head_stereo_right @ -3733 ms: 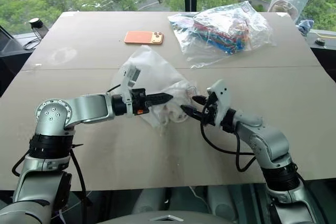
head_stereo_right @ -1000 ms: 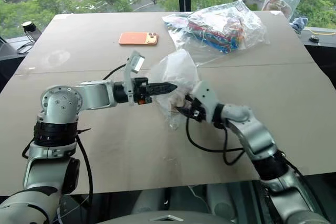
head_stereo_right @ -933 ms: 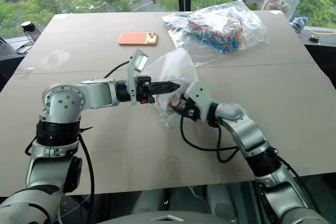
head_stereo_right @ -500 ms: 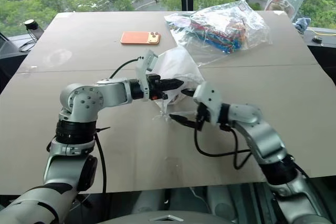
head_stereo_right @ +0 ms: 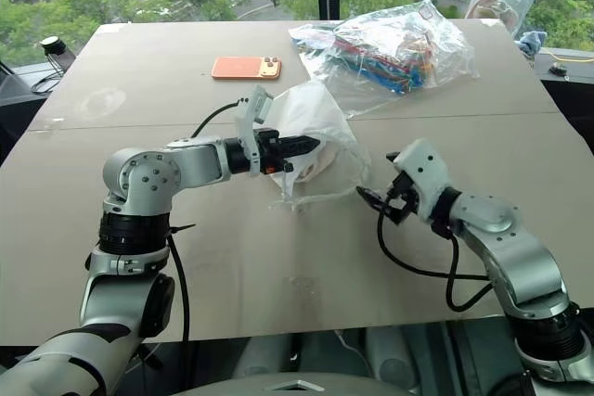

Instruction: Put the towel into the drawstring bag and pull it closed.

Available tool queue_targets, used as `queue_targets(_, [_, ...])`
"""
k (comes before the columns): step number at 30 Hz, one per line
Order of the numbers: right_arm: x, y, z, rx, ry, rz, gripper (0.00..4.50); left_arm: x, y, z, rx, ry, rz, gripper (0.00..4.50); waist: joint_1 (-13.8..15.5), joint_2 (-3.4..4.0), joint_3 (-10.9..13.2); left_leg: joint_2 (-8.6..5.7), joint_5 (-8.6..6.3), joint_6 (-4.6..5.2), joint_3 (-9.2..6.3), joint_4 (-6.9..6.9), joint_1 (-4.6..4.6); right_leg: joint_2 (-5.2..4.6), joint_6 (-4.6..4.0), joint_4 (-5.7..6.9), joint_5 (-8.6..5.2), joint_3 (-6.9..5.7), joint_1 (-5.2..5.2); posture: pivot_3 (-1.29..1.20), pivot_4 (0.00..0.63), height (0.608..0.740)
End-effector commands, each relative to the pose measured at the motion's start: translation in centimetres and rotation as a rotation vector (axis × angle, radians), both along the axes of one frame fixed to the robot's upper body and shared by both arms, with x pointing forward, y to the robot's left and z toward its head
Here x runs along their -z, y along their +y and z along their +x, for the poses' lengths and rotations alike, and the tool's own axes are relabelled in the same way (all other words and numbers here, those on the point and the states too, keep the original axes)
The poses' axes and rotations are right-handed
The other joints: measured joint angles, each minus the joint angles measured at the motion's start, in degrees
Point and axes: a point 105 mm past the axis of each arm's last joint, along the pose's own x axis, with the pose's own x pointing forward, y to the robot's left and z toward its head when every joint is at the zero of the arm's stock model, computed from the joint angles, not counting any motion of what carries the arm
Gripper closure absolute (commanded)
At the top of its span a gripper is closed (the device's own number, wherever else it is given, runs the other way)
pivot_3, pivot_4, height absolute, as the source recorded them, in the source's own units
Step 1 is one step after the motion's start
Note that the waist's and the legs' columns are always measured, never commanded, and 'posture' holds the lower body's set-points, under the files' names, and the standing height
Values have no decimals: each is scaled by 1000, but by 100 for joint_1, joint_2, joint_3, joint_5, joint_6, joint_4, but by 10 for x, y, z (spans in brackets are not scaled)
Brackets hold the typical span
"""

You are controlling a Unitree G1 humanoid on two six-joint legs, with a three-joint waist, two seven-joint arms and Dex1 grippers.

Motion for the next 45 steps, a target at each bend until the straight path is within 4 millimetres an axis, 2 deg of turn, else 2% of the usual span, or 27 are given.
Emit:
queue_targets(1, [1, 6, -4, -6, 5, 17, 58, -14, 1, -1, 1, -59, -10, 4500, 3, 0, 0, 0, 0, 0, 0, 0, 0, 0, 0, 0, 0, 0, 0, 0, 150, 734])
queue_targets(2, [3, 8, -5, -4, 25, 35, 58, -15, 1, 0, -1, -60, -10, 4500, 3, 0, 0, 0, 0, 0, 0, 0, 0, 0, 0, 0, 0, 0, 0, 0, 150, 734])
queue_targets(3, [4, 9, -5, -6, 42, 51, 557, -15, 1, 0, -3, -61, -10, 4500, 3, 0, 0, 0, 0, 0, 0, 0, 0, 0, 0, 0, 0, 0, 0, 0, 150, 734])
queue_targets(4, [6, 11, -8, -17, 65, 64, 790, -15, 1, 0, -4, -62, -9, 4500, 3, 0, 0, 0, 0, 0, 0, 0, 0, 0, 0, 0, 0, 0, 0, 0, 150, 734])
queue_targets(5, [8, 13, -11, -30, 88, 75, 1246, -15, 1, 0, -5, -62, -9, 4500, 2, 0, 0, 0, 0, 0, 0, 1, 0, 0, 0, 0, 0, 0, 0, 0, 150, 734])
queue_targets(6, [9, 15, -14, -43, 104, 81, 1883, -15, 1, 0, -6, -63, -8, 4500, 3, 0, 0, 0, 0, 0, 0, 1, 0, 0, 0, 1, 0, 0, 0, 0, 150, 734])
queue_targets(7, [9, 16, -15, -49, 110, 83, 2122, -15, 1, 0, -7, -63, -8, 4500, 3, 0, 0, 0, 0, 0, 0, 1, 0, 0, 0, 1, 0, 0, 0, 0, 150, 734])
queue_targets(21, [15, 29, -1, -50, 135, 147, 2122, -15, -2, -2, -2, -63, -7, 4500, -3, 0, 0, 0, 0, 0, -1, 1, 0, 1, 0, 2, 0, -1, 0, 0, 150, 734])
queue_targets(32, [12, 25, 5, -11, 109, 147, 2122, -15, -1, -4, -3, -60, -7, 4500, -4, 0, 0, 0, 0, 0, -1, 2, 0, 0, 0, 3, 0, 0, 0, 0, 150, 734])
queue_targets(45, [10, 32, 14, -7, 75, 173, 2122, -14, -3, -5, 8, -55, -5, 4500, -8, 0, 0, 0, 0, 0, -1, 2, 0, 1, 0, 3, 1, 0, 0, 0, 150, 734])
